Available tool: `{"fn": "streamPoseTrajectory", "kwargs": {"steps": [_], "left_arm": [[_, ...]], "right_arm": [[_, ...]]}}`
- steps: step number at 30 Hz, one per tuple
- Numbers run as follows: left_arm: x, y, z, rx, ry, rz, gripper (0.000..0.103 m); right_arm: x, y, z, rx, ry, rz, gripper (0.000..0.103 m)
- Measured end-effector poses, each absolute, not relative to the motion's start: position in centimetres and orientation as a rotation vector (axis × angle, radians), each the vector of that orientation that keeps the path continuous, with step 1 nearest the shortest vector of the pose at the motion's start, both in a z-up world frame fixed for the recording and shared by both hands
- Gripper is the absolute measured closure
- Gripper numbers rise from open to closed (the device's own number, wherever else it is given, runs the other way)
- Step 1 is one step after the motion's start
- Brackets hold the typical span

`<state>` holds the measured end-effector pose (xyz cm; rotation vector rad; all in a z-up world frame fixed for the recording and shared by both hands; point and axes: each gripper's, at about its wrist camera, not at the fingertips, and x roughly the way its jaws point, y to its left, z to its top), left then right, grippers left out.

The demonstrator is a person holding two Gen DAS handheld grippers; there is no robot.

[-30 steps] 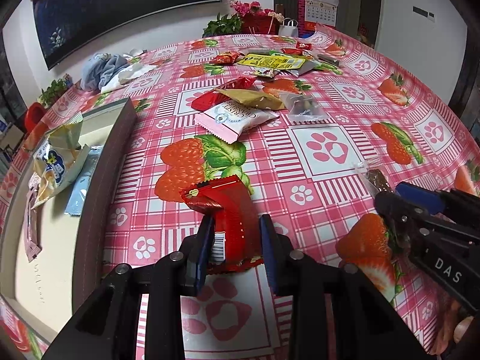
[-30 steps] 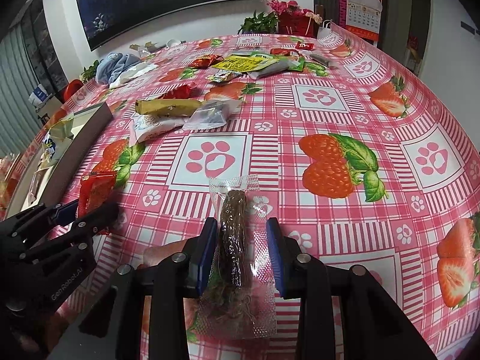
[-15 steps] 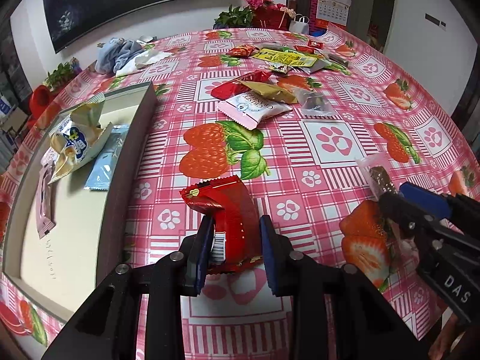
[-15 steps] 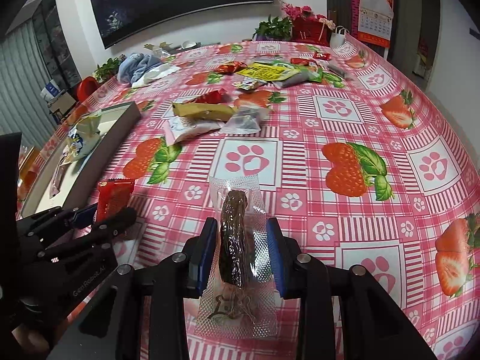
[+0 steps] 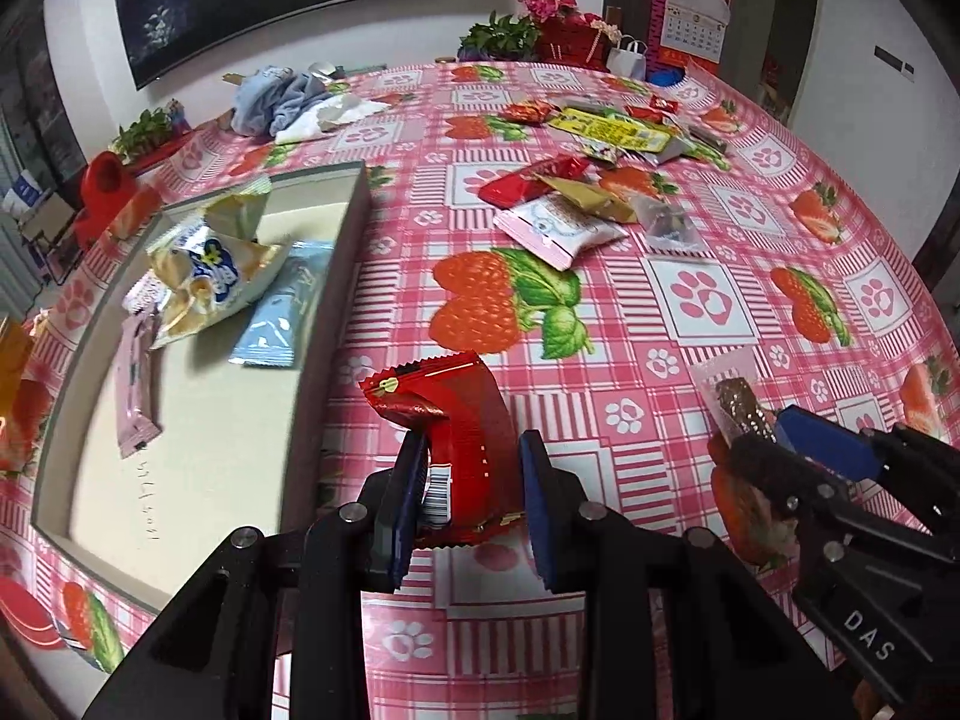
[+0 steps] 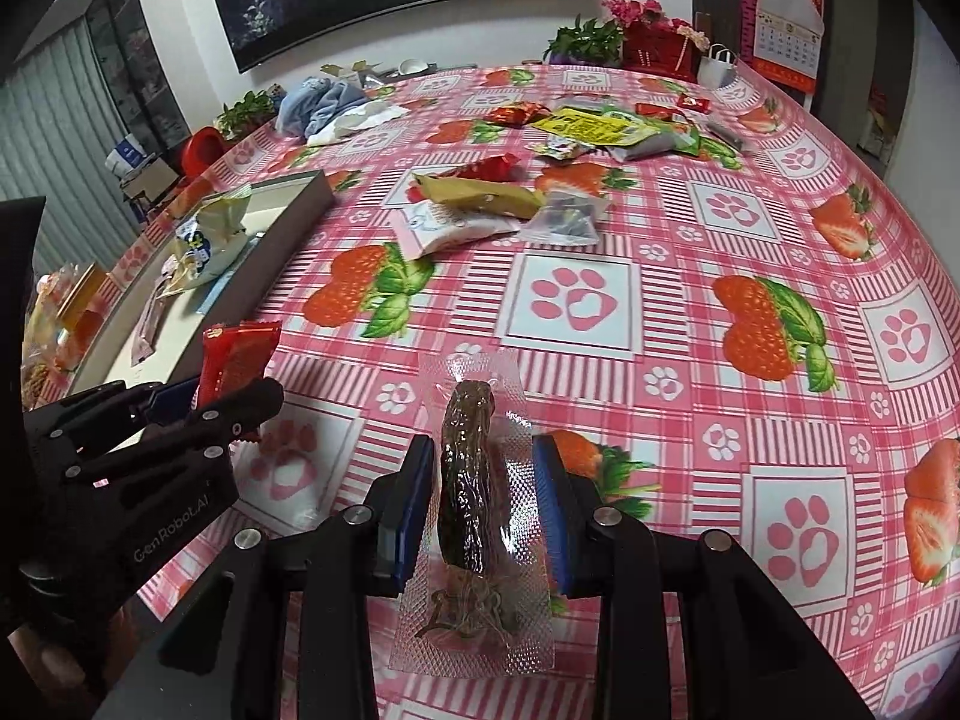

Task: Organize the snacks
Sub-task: 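Lift the red packet with left tool while right tool lifts jerky pack, then open both tools over the white tray to drop red packet and jerky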

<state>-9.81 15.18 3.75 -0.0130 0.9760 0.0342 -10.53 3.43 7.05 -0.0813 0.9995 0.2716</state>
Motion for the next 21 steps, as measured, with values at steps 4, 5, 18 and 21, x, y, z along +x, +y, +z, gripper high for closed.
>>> {"fn": "streamPoseTrajectory", "kwargs": {"steps": [4,5,18,21], "left_arm": [[-9.9,17.0,4.9,-0.041,0.962,0.067,0.069],[-9.9,17.6,5.3,-0.05,0.957,0.077,0.069],[-10.8,31.5,6.7,-0.199,0.959,0.331,0.069],[-10.5,33.6,6.4,-0.198,0.967,0.371,0.069]], "right_arm": [[-10.5,5.3,7.8,-0.108,0.986,0.313,0.068],[-10.5,5.7,8.0,-0.108,0.984,0.322,0.068],[-8.2,16.6,9.4,-0.143,0.993,0.581,0.068],[-7.5,19.4,9.5,-0.16,0.993,0.626,0.068]]}}
